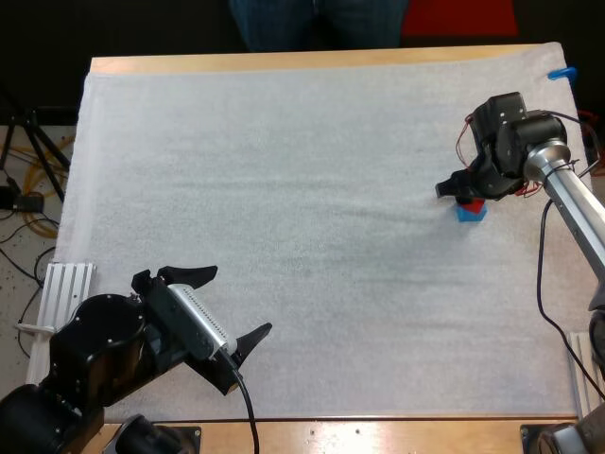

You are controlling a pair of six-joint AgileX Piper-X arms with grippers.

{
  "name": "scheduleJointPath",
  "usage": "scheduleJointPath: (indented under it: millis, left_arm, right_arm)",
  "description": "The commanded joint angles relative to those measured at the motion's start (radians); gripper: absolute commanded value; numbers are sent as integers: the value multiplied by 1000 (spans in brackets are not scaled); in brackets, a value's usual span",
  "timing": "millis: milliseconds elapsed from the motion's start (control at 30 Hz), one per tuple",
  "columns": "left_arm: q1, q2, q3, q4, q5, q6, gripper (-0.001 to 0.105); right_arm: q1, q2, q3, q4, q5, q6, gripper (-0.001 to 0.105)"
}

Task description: Stack red cube on blue cube

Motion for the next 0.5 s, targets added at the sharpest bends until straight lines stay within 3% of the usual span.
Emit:
scheduleJointPath:
  millis: [0, 200, 467]
  left_arm:
    - [-5, 1, -6, 2, -2, -1, 87]
    - [-5, 1, -6, 2, -2, -1, 87]
    - [-5, 1, -6, 2, -12, -1, 87]
  right_arm:
    - [2, -9, -7, -3, -8, -11, 58]
    - [2, -36, -7, 1, -8, -11, 58]
    - [2, -243, -7, -8, -9, -11, 58]
